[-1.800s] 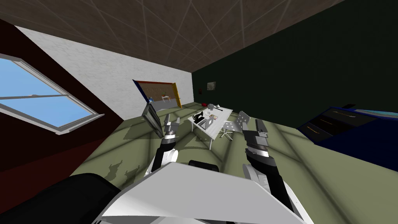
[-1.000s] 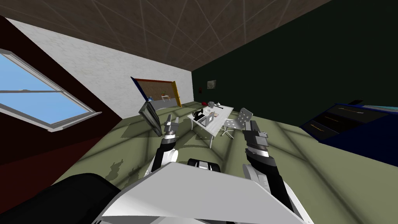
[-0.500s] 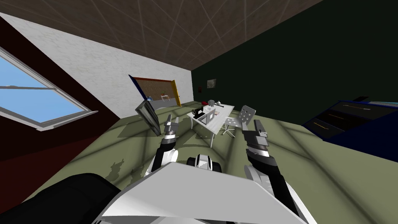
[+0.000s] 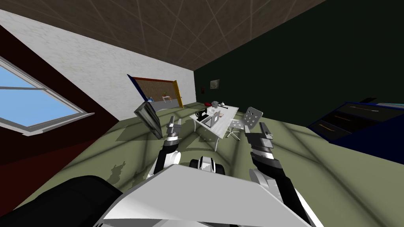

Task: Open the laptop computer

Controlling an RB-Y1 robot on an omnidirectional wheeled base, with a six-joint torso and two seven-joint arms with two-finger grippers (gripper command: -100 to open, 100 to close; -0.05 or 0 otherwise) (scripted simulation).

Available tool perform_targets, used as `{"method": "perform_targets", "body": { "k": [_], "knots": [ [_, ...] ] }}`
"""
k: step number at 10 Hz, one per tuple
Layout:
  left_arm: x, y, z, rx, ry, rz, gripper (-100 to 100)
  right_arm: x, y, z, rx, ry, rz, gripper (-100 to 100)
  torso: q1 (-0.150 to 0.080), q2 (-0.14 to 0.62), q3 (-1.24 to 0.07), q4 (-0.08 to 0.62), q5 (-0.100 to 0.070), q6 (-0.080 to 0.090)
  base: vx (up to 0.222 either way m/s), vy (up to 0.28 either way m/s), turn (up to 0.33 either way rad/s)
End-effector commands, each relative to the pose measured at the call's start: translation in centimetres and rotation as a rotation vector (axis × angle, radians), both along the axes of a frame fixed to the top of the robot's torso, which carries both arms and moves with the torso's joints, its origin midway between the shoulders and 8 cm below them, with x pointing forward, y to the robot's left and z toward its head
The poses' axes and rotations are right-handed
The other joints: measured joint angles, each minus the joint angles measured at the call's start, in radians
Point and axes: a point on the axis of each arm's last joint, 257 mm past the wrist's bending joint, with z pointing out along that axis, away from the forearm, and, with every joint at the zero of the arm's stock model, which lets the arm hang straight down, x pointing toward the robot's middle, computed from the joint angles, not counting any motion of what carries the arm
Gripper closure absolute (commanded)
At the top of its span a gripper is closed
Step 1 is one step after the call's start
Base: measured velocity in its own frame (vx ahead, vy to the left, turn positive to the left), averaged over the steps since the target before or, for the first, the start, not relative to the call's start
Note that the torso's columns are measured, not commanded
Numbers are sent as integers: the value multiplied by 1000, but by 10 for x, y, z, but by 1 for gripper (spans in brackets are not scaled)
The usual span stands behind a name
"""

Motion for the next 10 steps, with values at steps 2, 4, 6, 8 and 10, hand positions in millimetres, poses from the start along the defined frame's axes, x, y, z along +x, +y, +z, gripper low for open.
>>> {"method": "perform_targets", "body": {
  "k": [2,4,6,8,10],
  "knots": [
    [0,0,0,0,0,0,0,3,-7,-9,110,32,58,-100,1,-2,-1,0,0,0,69,57,-22],
    [0,0,0,0,0,0,0,6,-13,-18,211,64,108,-100,1,-1,-1,0,0,0,79,64,-22],
    [0,0,0,0,0,0,0,7,-15,-23,279,78,143,-100,1,-2,-1,-1,0,0,71,61,-17],
    [0,0,0,0,0,0,0,9,-18,-28,341,94,172,-100,2,-2,-1,0,1,0,78,81,-25],
    [0,0,0,0,0,0,0,10,-20,-33,406,109,201,-100,0,0,0,0,0,0,49,58,-14]
  ]
}}
